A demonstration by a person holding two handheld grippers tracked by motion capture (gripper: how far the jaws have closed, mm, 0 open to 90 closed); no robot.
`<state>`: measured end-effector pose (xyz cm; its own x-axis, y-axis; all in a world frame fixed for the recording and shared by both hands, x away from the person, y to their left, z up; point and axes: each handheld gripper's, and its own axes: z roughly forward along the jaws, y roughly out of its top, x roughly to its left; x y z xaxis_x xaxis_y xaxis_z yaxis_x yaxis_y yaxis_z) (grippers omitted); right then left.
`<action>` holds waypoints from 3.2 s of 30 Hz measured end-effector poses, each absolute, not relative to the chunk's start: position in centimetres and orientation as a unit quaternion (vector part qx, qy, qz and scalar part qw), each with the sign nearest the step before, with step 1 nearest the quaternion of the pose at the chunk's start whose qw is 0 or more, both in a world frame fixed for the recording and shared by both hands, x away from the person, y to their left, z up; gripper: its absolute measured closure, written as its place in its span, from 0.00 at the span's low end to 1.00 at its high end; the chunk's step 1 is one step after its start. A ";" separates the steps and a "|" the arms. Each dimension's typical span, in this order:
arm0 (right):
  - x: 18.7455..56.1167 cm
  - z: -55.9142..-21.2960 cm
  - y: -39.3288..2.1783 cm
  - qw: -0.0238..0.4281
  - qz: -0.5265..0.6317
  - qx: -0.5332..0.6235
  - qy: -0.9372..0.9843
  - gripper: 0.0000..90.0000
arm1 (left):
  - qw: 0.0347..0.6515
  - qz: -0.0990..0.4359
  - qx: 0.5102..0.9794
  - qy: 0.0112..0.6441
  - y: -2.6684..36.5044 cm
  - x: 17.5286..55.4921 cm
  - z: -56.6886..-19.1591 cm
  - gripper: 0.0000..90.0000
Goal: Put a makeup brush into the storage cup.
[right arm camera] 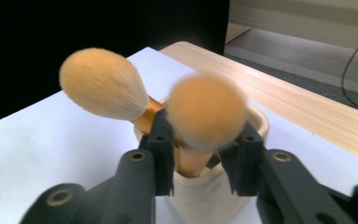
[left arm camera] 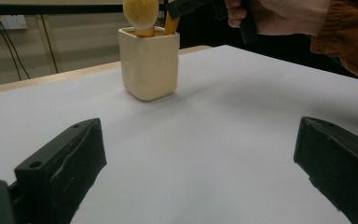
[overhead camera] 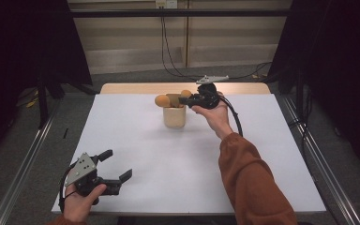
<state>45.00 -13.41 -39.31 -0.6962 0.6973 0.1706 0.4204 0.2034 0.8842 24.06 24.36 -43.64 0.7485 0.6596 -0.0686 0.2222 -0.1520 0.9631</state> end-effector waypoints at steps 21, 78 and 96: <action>43.1 -39.9 -15.0 0.144 0.536 0.375 0.743 0.05 | 0.575 0.188 0.734 0.309 24.3 24.7 -43.7 0.02; 34.2 -40.9 -20.9 0.209 0.559 0.399 0.696 0.01 | 0.576 0.195 0.723 0.328 25.2 24.2 -43.6 0.03; 30.2 -42.0 -23.2 0.224 0.556 0.413 0.686 0.01 | 0.573 0.196 0.726 0.325 25.2 24.0 -43.6 0.03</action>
